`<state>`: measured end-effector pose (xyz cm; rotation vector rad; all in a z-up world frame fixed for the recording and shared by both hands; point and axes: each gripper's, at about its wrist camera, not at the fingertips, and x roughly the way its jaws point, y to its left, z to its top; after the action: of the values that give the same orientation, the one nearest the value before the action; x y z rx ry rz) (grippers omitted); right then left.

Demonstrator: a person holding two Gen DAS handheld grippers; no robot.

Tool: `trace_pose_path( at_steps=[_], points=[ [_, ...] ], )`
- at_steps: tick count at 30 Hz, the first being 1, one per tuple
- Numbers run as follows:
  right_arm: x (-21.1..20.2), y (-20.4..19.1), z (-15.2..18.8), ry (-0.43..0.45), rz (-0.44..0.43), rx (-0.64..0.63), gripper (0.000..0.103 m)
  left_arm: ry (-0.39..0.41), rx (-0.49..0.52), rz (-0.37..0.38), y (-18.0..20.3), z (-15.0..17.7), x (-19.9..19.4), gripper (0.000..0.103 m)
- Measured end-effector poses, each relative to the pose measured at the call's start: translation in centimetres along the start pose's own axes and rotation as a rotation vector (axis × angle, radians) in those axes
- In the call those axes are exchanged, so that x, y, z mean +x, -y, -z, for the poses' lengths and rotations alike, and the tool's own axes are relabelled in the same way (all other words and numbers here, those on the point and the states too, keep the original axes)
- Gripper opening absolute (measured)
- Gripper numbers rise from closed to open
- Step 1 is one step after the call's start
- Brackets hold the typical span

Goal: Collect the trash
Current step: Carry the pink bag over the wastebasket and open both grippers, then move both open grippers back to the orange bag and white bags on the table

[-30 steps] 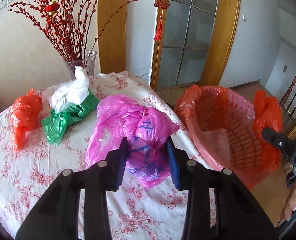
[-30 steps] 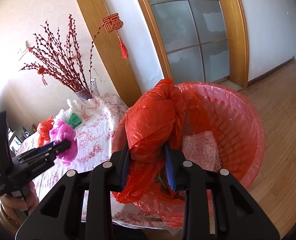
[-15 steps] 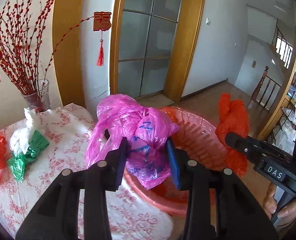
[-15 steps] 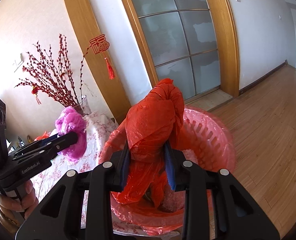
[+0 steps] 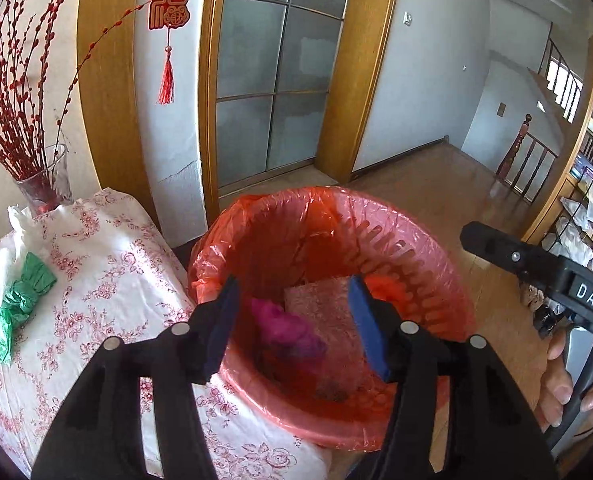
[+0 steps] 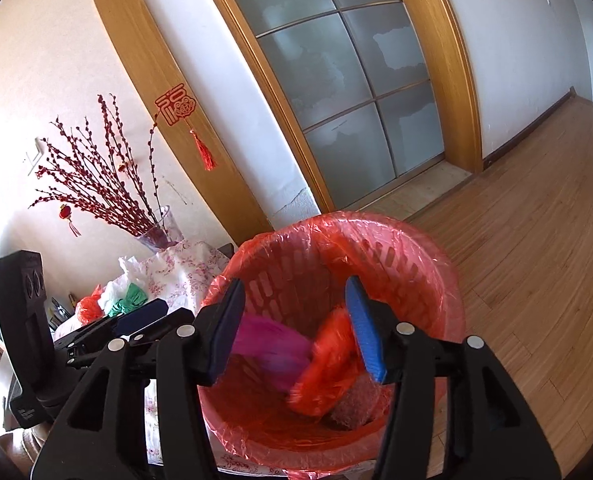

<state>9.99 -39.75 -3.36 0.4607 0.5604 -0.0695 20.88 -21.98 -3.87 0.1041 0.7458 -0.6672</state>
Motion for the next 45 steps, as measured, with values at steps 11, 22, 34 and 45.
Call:
trace_pose_path(
  at_steps=[11,22,34,45],
  points=[
    [-0.3,-2.8,0.8,0.027,0.081,-0.138,0.078,0.091,-0.044,-0.235,-5.7,2.3,-4.8,0.07],
    [4.2,-11.7,2.2,-0.053,-0.076,-0.248,0.065,0.15,-0.104,-0.499,-14.9,6.1,-12.7,0.075],
    [13.3,-28.6,4.1,-0.167,-0.252,-0.461,0.047,0.152,-0.31,-0.653,-26.7,10.1,-18.2,0.075],
    [20.8,-31.5,4.6,-0.272,-0.167,-0.501,0.047,0.161,-0.378,-0.641,-31.2,10.6,-19.0,0.075]
  ],
)
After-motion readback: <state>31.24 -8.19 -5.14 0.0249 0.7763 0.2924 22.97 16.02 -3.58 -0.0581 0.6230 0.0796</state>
